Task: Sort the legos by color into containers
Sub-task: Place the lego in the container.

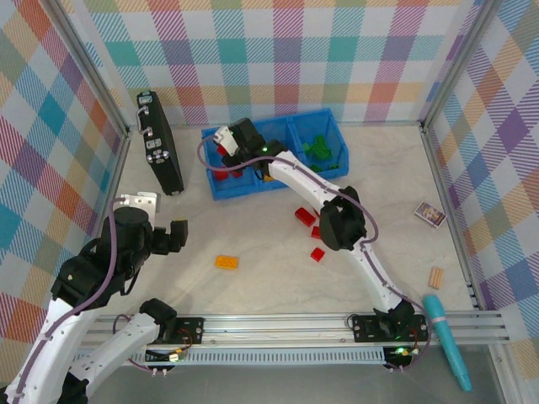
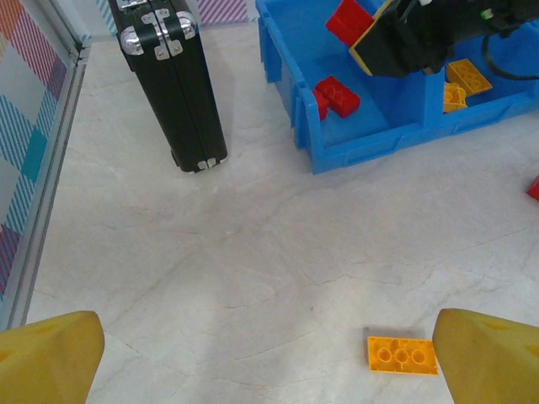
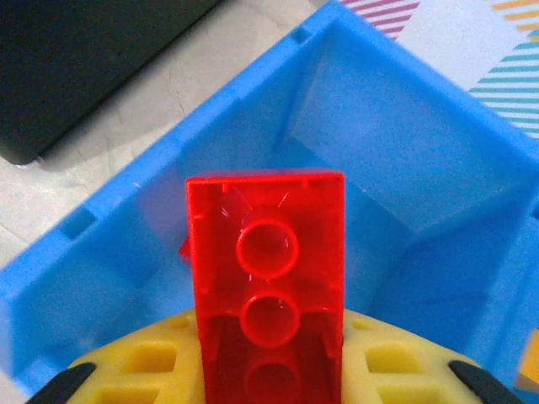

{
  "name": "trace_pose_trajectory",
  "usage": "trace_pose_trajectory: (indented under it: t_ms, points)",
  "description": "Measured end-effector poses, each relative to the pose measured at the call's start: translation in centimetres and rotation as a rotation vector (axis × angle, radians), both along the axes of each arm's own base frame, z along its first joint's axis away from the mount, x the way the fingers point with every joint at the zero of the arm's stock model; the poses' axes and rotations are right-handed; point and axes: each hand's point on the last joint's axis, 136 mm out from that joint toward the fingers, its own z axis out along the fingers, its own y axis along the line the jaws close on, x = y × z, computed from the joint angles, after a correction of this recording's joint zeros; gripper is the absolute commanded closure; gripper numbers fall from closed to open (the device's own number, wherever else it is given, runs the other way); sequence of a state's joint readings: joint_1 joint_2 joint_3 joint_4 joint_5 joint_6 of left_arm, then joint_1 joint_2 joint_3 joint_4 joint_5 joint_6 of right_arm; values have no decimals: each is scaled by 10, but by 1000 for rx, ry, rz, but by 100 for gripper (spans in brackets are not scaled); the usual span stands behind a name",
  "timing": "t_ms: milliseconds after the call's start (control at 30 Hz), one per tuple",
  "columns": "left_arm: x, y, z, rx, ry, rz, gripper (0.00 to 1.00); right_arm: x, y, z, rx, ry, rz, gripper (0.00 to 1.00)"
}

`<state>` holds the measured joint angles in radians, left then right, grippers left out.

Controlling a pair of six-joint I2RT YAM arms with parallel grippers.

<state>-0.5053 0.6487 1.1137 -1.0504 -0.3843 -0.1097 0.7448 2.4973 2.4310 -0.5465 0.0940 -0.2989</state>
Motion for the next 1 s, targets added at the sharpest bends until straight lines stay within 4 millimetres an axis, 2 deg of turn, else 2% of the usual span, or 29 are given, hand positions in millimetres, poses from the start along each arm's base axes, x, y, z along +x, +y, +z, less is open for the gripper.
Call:
trace_pose_trajectory:
  t_ms: [100,300,467,567,633,767,900,1000]
  points:
    - [-1,1,-5,-1,15,6,0,1,2,-13,-22,2,22,69]
    - [-4,2,-10,-6,39,18,0,6,5,-16,-32,-31,47,67]
    - [-7,4,-13,-4,85,39,0,10,6,-44,-83,-33,63,64]
    - [0,-5,-12,-28,134,47,0,13,6,-52,-98,-45,65,62]
    - [2,-12,-18,-60,169,45,0,12,7,-56,-109,-48,75,61]
    - [-2,-25,-41,-171,233,61,0,12,8,-57,-122,-61,88,56]
    - [-15,-31,-75,-294,308,115,0,13,8,-55,-130,-80,103,49]
    - [-24,-33,-97,-362,361,169,0,13,9,-54,-131,-90,112,47]
